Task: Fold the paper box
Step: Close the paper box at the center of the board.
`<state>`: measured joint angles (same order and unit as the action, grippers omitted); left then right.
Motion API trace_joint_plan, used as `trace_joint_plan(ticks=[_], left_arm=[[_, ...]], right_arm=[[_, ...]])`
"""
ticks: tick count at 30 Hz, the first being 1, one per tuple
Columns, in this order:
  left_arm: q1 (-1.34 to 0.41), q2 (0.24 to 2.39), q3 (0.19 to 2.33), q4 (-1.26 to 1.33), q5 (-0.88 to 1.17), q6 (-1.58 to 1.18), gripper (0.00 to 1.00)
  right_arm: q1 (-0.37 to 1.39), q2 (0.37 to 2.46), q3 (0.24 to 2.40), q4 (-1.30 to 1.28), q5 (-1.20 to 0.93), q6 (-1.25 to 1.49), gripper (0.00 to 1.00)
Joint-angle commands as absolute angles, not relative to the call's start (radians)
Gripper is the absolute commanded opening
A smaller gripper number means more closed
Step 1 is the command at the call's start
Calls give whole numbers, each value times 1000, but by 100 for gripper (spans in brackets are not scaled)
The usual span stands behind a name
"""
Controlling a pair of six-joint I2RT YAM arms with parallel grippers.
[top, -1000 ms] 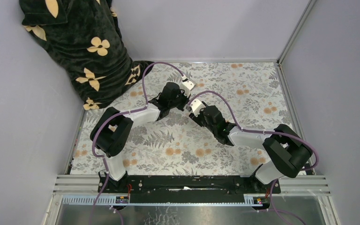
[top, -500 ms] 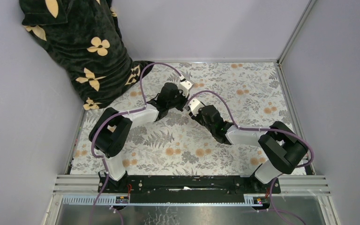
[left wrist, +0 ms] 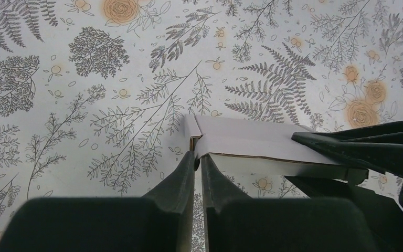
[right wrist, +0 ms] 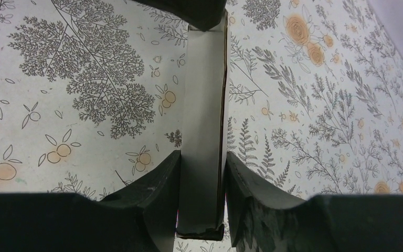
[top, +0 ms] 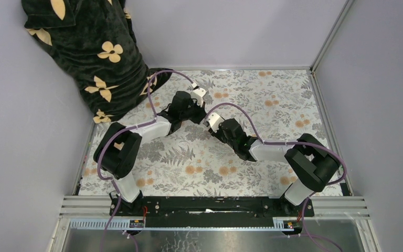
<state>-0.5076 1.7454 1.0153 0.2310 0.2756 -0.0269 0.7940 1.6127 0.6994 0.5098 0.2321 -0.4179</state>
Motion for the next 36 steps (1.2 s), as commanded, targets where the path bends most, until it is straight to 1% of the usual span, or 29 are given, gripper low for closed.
trace_joint_plan(ticks=[1,13,26,27,28,31,36], left_arm=[[-484,1753,1063,249,352,-76,14],[-479,1799,1097,278,403,-102,16],[-478,1889,1068,393,422,-149,16],[-479,1892,1066,406,422,-153,16],[-479,1898,1065,412,423,-158,16],[-480,1908,1070,427,429,-164,16],[-480,1914,1080,435,435,-168,16]], right_arm=[[799,1642,725,437,210,-393,41],[744,1633,748,431,108,-329,37],[683,1618,733,433,21,-284,34],[679,1616,731,437,15,-279,35],[673,1613,724,444,6,-267,40],[649,1591,708,466,-60,-232,47],[630,1549,696,488,-68,-206,64]])
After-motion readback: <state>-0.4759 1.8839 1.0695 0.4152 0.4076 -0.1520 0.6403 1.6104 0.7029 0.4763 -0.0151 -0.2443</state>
